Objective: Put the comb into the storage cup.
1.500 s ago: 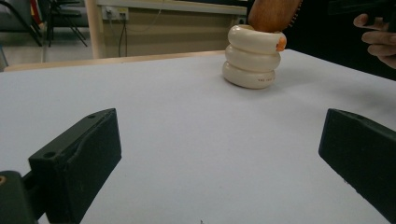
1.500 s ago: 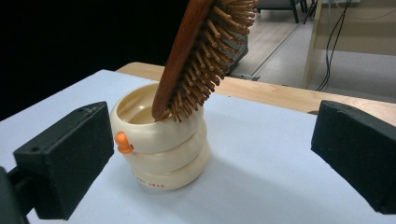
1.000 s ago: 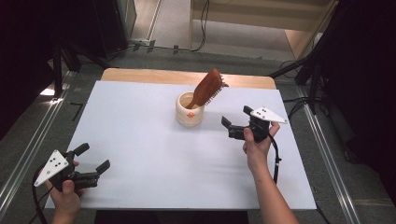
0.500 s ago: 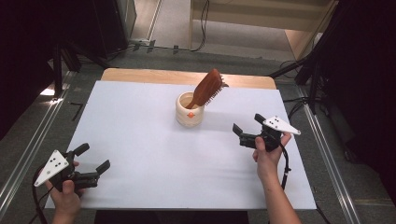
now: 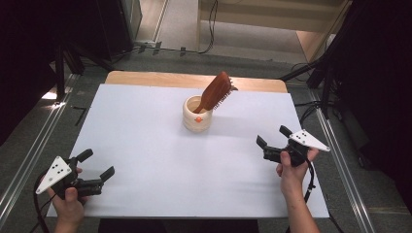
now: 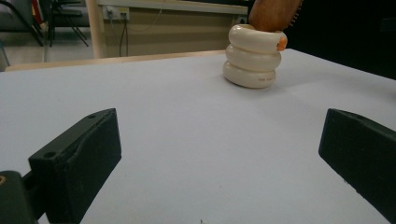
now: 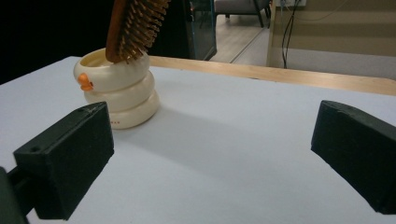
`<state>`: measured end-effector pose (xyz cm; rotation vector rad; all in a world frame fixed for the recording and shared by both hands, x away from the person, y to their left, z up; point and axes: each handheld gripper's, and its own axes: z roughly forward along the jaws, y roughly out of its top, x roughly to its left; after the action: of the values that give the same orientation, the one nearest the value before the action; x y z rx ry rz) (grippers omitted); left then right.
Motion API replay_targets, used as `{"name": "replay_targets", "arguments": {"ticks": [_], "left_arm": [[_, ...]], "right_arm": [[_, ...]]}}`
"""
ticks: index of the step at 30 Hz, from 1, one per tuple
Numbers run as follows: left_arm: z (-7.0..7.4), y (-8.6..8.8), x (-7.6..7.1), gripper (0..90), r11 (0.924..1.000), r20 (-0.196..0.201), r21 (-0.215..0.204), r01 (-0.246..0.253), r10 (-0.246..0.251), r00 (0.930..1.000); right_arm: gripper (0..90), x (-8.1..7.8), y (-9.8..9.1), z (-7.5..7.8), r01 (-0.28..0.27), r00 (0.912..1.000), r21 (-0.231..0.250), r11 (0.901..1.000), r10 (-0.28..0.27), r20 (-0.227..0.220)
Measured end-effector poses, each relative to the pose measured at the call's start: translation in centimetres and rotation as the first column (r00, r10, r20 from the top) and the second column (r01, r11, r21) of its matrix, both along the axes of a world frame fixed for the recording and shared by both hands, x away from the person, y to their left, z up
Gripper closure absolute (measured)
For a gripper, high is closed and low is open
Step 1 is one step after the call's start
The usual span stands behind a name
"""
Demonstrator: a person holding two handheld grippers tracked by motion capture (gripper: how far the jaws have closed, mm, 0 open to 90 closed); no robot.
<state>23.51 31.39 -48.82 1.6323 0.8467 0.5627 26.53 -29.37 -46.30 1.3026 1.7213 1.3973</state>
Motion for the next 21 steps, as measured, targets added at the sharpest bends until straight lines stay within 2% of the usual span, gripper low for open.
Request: {"name": "replay_targets", "arguments": {"ticks": [7, 21], "left_arm": [[0.0, 0.0, 0.0, 0.0, 1.0, 0.0, 0.0, -0.003, 0.003, 1.0], [0.0, -0.1, 0.0, 0.0, 1.0, 0.001, 0.003, -0.006, 0.006, 1.0]], "right_arm": [[0.0, -1.3, -1.3, -0.3, 0.017, 0.9999, 0.006, 0.9998, -0.017, 0.001], [0.0, -3.7, -3.0, -1.2, 0.031, 0.9995, -0.025, 0.9992, -0.031, -0.005]]}}
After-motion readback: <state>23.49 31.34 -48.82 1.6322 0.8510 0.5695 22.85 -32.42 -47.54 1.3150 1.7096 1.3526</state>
